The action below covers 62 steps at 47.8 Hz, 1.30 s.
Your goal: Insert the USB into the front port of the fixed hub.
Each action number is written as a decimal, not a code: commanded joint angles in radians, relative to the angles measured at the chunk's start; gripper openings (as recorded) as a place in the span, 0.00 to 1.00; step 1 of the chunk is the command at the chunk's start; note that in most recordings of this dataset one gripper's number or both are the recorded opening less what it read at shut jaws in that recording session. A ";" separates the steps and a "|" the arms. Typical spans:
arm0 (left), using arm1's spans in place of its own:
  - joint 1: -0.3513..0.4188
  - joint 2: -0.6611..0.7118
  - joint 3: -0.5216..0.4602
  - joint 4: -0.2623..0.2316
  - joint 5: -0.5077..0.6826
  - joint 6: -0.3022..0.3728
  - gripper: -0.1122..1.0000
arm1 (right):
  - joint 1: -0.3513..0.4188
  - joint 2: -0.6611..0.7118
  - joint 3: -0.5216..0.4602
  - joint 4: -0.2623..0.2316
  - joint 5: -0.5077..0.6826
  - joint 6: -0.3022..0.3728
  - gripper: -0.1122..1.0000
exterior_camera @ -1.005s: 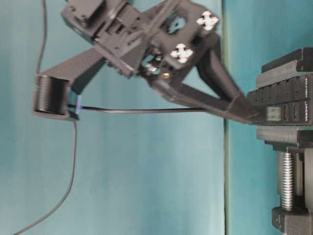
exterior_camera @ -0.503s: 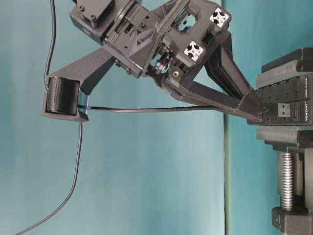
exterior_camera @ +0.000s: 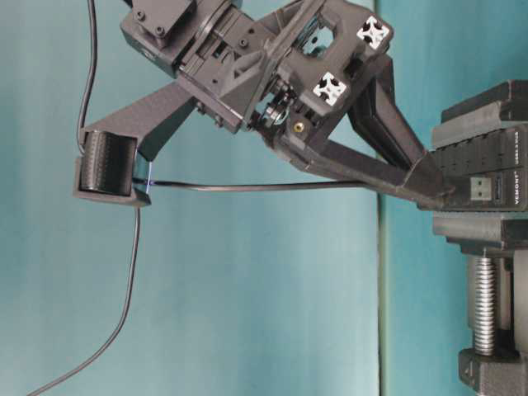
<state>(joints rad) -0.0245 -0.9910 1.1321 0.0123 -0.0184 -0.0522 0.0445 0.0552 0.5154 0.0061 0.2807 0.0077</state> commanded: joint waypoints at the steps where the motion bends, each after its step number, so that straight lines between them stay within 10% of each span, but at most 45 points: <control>1: 0.000 0.005 -0.012 0.002 -0.006 -0.002 0.10 | 0.003 -0.011 -0.011 0.002 -0.011 0.014 0.14; 62: 0.000 0.003 -0.011 0.002 0.006 -0.011 0.10 | -0.020 0.012 -0.018 0.000 0.083 0.011 0.14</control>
<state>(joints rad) -0.0230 -0.9910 1.1321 0.0107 -0.0077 -0.0614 0.0291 0.0782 0.5077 0.0077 0.3390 0.0107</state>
